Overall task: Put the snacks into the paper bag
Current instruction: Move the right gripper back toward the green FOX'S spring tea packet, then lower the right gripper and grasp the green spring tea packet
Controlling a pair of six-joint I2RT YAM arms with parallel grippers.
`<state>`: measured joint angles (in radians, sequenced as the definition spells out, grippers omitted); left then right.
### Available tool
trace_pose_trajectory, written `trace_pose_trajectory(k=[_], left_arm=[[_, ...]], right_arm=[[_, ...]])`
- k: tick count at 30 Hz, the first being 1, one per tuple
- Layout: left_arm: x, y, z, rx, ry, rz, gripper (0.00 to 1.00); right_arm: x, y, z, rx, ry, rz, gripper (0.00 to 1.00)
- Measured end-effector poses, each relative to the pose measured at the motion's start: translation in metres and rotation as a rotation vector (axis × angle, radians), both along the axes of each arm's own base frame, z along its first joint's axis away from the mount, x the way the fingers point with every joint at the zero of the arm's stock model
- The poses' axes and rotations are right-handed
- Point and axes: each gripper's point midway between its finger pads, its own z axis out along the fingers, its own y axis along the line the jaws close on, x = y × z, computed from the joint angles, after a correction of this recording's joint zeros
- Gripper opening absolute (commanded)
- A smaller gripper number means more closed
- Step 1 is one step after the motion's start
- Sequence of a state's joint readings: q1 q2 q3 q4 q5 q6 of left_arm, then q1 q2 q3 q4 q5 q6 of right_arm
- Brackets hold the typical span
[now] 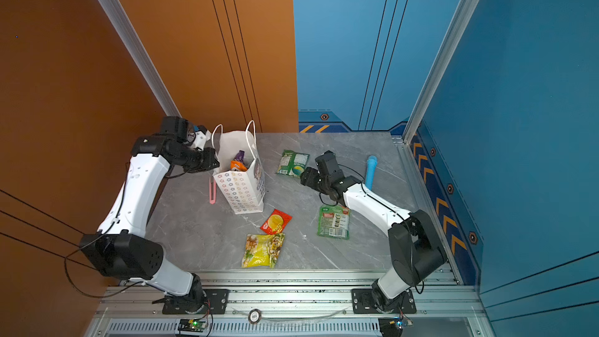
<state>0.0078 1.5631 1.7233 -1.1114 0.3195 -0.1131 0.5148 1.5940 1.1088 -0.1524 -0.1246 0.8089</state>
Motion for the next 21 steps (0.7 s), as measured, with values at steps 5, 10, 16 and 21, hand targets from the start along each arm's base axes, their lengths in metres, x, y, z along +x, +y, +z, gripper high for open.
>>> trace_pose_trajectory(k=[5, 10, 16, 21], left_arm=[[0.000, 0.000, 0.000, 0.000, 0.000, 0.000, 0.00], [0.000, 0.000, 0.000, 0.000, 0.000, 0.000, 0.00], [0.000, 0.000, 0.000, 0.000, 0.000, 0.000, 0.00], [0.000, 0.000, 0.000, 0.000, 0.000, 0.000, 0.00]], right_arm=[[0.018, -0.003, -0.018, -0.043, 0.013, -0.014, 0.88], [0.042, 0.005, -0.027, -0.050, 0.014, -0.025, 0.82], [0.068, 0.016, -0.040, -0.051, 0.023, -0.027, 0.66], [0.088, 0.019, -0.051, -0.049, 0.033, -0.035, 0.64]])
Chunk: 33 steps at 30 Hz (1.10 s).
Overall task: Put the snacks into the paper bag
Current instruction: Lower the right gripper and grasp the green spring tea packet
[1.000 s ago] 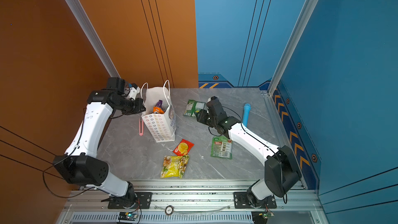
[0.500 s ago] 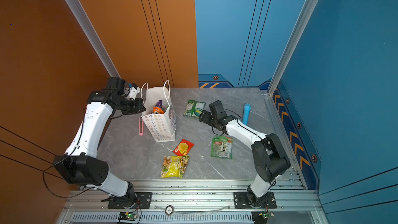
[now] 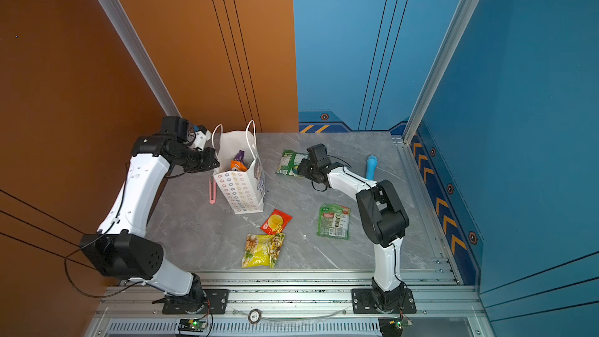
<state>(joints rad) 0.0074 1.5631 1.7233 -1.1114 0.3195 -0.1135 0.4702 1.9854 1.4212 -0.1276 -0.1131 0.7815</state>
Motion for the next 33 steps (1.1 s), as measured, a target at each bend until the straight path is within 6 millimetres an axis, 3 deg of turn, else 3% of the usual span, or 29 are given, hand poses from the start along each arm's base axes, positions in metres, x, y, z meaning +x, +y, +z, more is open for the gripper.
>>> trace_pose_trajectory(k=[7, 14, 33], left_arm=[[0.000, 0.000, 0.000, 0.000, 0.000, 0.000, 0.00], [0.000, 0.000, 0.000, 0.000, 0.000, 0.000, 0.00], [0.000, 0.000, 0.000, 0.000, 0.000, 0.000, 0.00]], right_arm=[[0.027, 0.009, -0.008, 0.022, 0.001, 0.012, 0.59], [0.048, 0.004, -0.034, 0.027, 0.047, 0.004, 0.57], [0.075, 0.015, -0.059, 0.036, 0.077, 0.021, 0.50]])
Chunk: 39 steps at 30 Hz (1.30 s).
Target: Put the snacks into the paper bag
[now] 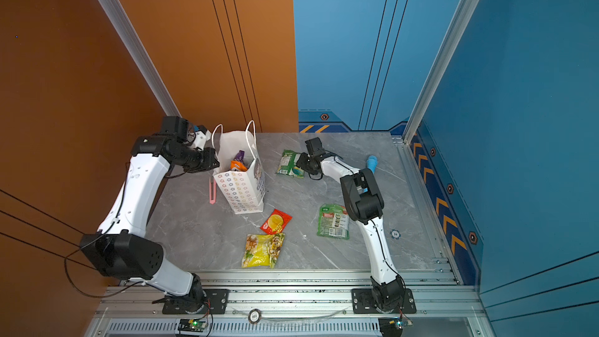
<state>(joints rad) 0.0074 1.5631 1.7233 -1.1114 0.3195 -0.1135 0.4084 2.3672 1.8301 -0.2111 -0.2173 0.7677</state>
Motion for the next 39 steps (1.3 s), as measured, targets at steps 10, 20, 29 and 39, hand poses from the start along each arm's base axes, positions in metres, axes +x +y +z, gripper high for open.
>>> trace_pose_trajectory(k=[10, 20, 29, 39], left_arm=[[0.000, 0.000, 0.000, 0.000, 0.000, 0.000, 0.00], [0.000, 0.000, 0.000, 0.000, 0.000, 0.000, 0.00], [0.000, 0.000, 0.000, 0.000, 0.000, 0.000, 0.00], [0.000, 0.000, 0.000, 0.000, 0.000, 0.000, 0.00]], right_arm=[[0.002, 0.004, -0.003, -0.005, 0.007, -0.014, 0.24], [0.003, 0.001, -0.003, -0.019, -0.003, -0.021, 0.00], [-0.018, -0.009, 0.006, -0.026, 0.005, -0.024, 0.00], [-0.042, -0.020, 0.054, -0.007, -0.042, -0.022, 0.00]])
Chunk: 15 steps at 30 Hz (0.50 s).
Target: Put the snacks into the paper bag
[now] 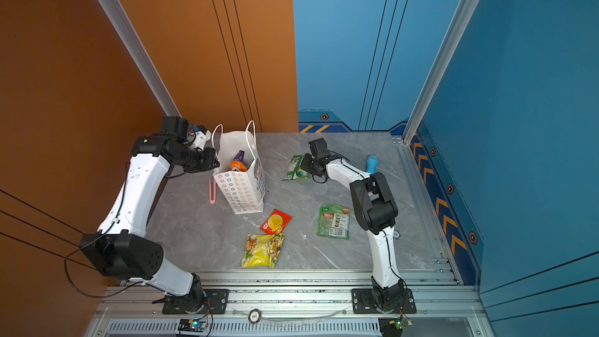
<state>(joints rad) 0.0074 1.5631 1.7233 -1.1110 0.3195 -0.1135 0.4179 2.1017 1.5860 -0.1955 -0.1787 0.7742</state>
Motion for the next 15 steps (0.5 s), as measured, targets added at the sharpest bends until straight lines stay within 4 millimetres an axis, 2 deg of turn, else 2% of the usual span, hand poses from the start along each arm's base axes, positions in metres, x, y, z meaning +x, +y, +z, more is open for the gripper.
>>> trace_pose_trajectory(k=[7, 15], left_arm=[[0.000, 0.000, 0.000, 0.000, 0.000, 0.000, 0.00], [0.000, 0.000, 0.000, 0.000, 0.000, 0.000, 0.00]], right_arm=[[-0.003, 0.000, 0.061, 0.030, -0.109, 0.016, 0.00], [-0.010, 0.010, 0.111, 0.045, -0.196, 0.049, 0.00]])
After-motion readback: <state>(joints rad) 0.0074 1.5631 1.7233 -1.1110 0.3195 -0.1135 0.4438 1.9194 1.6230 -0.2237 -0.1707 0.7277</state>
